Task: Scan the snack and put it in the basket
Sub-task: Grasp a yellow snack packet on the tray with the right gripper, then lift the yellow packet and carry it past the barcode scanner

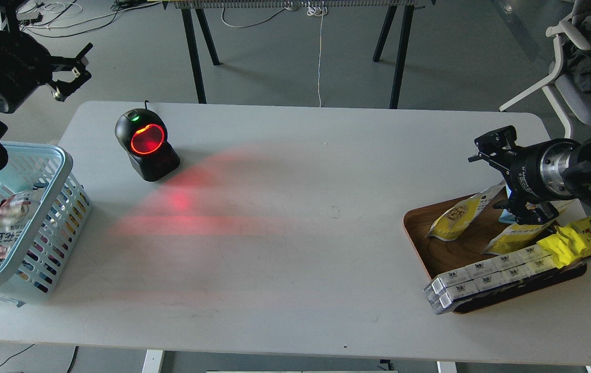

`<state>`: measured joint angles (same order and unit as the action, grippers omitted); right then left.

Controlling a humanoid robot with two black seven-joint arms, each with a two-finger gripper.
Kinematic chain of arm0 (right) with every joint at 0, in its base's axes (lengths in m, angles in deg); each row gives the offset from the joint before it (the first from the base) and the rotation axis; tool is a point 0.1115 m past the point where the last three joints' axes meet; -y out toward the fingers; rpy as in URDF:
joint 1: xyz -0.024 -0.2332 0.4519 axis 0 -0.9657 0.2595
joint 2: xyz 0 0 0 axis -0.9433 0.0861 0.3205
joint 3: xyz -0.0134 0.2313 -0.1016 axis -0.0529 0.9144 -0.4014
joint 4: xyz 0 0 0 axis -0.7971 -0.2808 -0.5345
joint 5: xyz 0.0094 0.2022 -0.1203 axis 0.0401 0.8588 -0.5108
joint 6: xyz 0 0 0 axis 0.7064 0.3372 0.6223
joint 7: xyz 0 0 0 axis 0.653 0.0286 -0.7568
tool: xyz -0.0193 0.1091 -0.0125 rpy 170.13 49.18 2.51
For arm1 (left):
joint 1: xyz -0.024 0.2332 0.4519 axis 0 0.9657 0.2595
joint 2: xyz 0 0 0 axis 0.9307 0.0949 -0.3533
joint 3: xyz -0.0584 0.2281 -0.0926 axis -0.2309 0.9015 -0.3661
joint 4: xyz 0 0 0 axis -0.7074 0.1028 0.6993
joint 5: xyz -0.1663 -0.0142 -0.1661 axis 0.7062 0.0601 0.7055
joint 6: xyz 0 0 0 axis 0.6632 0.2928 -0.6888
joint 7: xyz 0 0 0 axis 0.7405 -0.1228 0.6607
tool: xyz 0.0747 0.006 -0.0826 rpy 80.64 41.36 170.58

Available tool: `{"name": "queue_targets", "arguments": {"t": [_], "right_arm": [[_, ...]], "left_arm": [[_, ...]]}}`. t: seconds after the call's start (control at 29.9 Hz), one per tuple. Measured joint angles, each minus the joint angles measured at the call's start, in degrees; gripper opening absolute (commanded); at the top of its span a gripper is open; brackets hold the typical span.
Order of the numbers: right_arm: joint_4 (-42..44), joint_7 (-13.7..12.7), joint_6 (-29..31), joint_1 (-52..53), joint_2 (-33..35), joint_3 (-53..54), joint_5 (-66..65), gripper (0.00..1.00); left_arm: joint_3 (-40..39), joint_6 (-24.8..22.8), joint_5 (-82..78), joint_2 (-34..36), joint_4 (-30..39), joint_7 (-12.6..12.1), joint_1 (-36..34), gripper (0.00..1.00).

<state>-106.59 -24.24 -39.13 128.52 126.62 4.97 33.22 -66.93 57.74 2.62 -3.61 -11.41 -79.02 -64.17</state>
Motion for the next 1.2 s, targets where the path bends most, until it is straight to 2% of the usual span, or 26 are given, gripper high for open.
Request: {"name": "queue_targets", "arguments": {"t": [0.07, 0.17, 0.2, 0.23, 0.27, 0.9, 1.2], "right_arm": [[0.13, 0.07, -0.61, -1.32, -0.09, 1.02, 0.00, 0.47], [0.46, 0.10, -1.39, -3.57, -0.14, 2.61, -0.03, 0.39], [0.53, 0.10, -1.61, -4.26, -0.15, 3.18, -0.04, 0.29], [0.55, 0.10, -1.79, -4.73, -0.16, 3.67, -0.05, 0.04], [0.55, 0.14, -1.91, -5.01, -0.16, 4.04, -0.06, 0.01], [0.13, 0.10, -2.25, -3.61, 0.86, 5.48, 0.56, 0.00], [0.05, -0.06, -2.39, 4.13, 1.60, 8.19, 5.98, 0.00]], "left_arm": [[0.00, 0.00, 0.00, 0.00, 0.00, 0.00, 0.03, 1.00], [0.00, 0.00, 0.00, 0.00, 0.00, 0.00, 0.08, 1.00], [0.00, 0.00, 0.00, 0.01, 0.00, 0.00, 0.08, 1.00], [0.00, 0.00, 0.00, 0.02, -0.01, 0.00, 0.08, 1.00], [0.00, 0.01, 0.00, 0.02, -0.01, 0.00, 0.08, 1.00], [0.00, 0.26, 0.00, 0.15, -0.26, 0.00, 0.15, 1.00], [0.00, 0.50, 0.00, 0.93, -0.38, 0.00, 0.17, 1.00]]}}
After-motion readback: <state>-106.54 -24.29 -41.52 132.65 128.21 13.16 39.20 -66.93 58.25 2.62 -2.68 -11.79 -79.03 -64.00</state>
